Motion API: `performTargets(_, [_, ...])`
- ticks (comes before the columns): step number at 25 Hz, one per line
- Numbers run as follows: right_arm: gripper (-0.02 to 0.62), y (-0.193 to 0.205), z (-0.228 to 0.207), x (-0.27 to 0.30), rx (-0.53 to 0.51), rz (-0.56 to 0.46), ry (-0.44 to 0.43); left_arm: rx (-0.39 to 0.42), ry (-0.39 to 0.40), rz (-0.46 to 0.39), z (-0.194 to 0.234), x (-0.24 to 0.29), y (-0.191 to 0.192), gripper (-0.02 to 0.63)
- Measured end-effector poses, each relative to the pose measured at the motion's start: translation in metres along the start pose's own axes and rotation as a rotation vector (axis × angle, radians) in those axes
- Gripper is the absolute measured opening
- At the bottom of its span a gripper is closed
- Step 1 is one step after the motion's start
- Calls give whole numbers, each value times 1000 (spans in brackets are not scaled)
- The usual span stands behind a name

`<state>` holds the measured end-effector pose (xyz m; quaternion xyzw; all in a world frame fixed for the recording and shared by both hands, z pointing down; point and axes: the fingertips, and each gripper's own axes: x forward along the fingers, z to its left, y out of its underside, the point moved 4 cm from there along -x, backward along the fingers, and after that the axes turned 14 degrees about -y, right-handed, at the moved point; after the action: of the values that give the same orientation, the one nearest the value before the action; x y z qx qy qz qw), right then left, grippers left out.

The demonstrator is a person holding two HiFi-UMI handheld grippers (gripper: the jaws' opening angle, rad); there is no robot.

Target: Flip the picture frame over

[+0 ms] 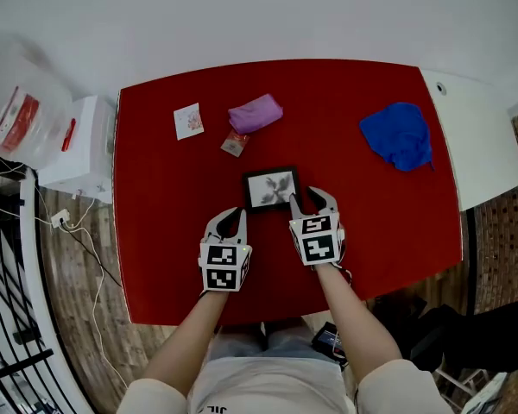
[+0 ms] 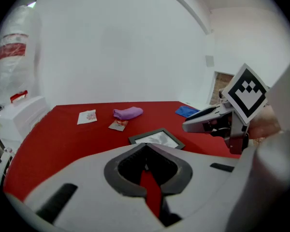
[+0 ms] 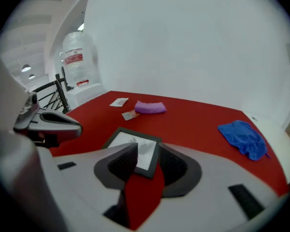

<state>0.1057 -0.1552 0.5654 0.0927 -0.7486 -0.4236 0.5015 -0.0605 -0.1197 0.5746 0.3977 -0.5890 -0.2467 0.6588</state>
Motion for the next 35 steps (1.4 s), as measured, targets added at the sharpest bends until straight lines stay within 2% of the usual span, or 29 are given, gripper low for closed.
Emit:
performTargets(1, [124, -2, 7, -14, -4, -10, 2, 6, 5, -3, 1, -15, -5, 8])
performTargets(3, [12, -7, 26, -47, -8, -39, 5, 3, 31, -12, -2, -48, -14, 6])
performTargets(7, [5, -11, 68, -97, 0, -78, -51, -39, 48, -34, -2, -113, -31, 6])
performTargets(13, [5, 3, 114, -136, 73, -98, -91, -50, -15, -54, -1, -173, -25, 6])
performTargets(19, [5, 4, 129, -144, 118, -122, -89, -126, -56, -51, 5, -185, -19, 6])
performTargets(25, [5, 6, 132, -147, 109, -126, -73, -108, -58, -91, 5, -188, -32, 6])
performTargets(35, [3, 4, 138, -152, 95, -141, -53, -95, -36, -85, -6, -190, -28, 6])
